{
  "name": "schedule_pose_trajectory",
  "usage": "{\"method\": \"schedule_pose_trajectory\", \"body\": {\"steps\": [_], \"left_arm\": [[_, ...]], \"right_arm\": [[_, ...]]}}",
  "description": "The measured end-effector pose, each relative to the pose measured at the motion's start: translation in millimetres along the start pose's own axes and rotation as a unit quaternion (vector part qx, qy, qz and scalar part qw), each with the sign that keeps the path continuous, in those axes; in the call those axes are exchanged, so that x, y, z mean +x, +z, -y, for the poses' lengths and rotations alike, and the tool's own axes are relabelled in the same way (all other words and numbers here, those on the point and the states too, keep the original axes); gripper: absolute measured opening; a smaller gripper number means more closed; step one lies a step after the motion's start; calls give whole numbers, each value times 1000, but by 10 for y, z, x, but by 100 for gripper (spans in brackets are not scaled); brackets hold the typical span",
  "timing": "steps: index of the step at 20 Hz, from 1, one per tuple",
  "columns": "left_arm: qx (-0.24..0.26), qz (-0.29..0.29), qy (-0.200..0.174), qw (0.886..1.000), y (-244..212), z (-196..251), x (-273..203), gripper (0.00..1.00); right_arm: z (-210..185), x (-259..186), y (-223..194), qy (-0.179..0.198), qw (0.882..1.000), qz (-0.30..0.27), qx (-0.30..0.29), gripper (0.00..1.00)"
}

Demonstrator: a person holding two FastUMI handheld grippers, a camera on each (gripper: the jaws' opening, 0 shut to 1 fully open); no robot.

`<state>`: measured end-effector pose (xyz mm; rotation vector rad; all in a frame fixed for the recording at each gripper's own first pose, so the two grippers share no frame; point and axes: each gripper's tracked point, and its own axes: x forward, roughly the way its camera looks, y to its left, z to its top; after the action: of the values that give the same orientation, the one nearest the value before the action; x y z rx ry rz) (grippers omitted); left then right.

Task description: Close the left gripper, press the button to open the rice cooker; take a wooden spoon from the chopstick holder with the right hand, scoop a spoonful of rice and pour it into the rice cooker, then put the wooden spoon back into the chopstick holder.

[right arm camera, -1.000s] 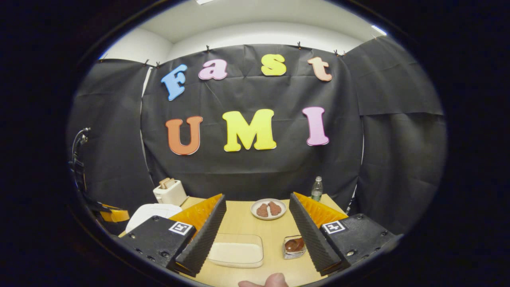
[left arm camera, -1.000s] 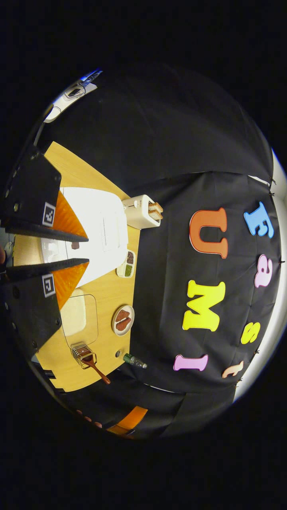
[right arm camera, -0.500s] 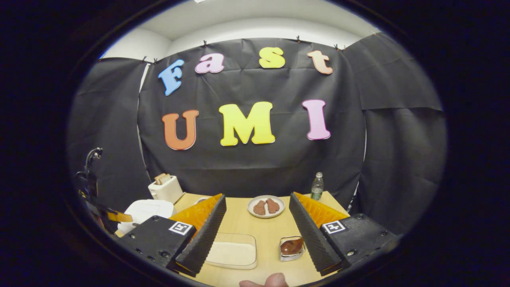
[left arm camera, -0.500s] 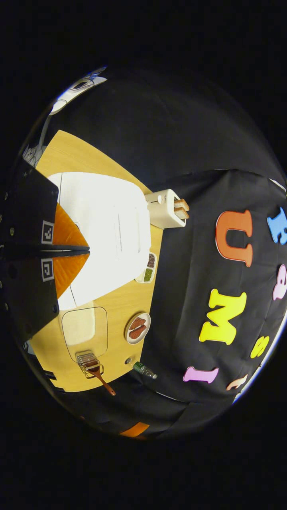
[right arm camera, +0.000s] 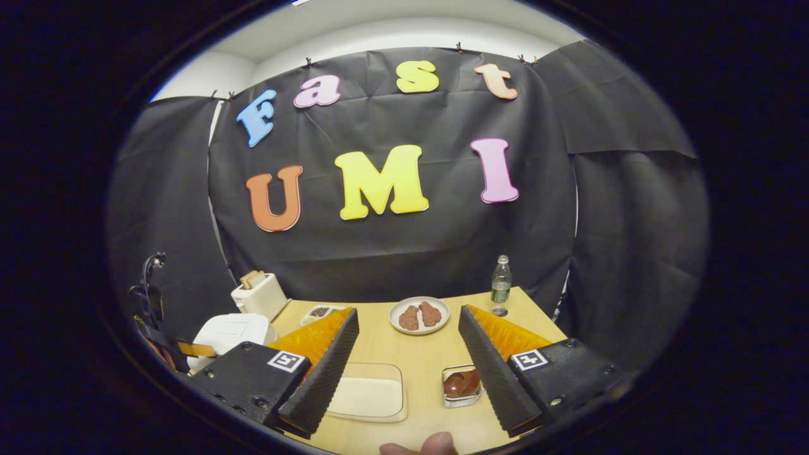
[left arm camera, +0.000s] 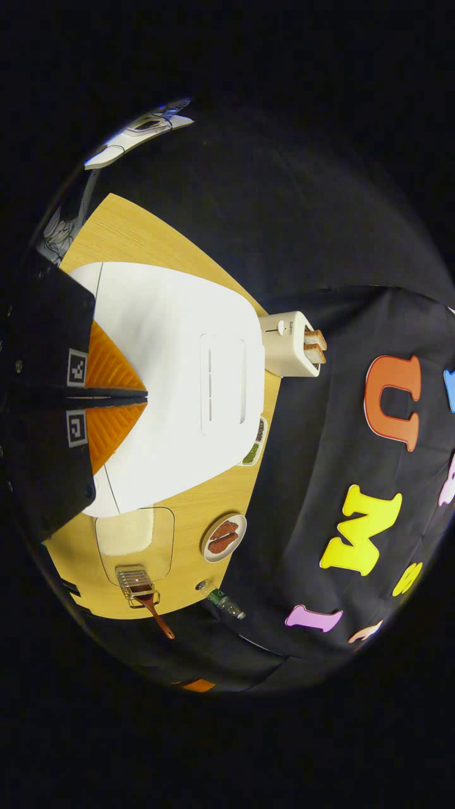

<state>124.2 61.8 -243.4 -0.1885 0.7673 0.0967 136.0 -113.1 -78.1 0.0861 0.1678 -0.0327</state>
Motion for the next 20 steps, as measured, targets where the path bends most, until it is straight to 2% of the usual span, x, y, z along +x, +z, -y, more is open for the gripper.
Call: {"method": "schedule_pose_trajectory", "body": {"steps": [1,6,8,10,13,17,18,19,20], "left_arm": [[-18,-20,-1,1000,-71,-7,16,0],[-47,-8,-12,999,9,9,-37,0],[-47,32,-11,998,221,20,-148,0],[-21,86,-8,996,512,53,-313,1],[17,174,-6,985,1077,143,-538,1],[68,276,-4,959,1787,267,-768,32],[72,294,-6,953,1913,302,-807,43],[71,305,-10,950,2003,354,-833,45],[71,312,-11,947,2054,384,-883,54]], "right_arm": [[4,9,0,-1,1000,0,-3,100],[-40,-25,27,1,1000,0,-16,100],[-38,-52,87,3,1000,2,-11,100],[10,-118,149,-4,1000,9,-15,100],[12,-182,227,-8,1000,19,-24,100],[-5,-267,297,1,999,30,-17,100],[9,-291,321,-1,999,34,-16,99],[19,-305,338,-5,999,37,-16,99],[41,-317,351,-10,999,37,-18,99]]}}
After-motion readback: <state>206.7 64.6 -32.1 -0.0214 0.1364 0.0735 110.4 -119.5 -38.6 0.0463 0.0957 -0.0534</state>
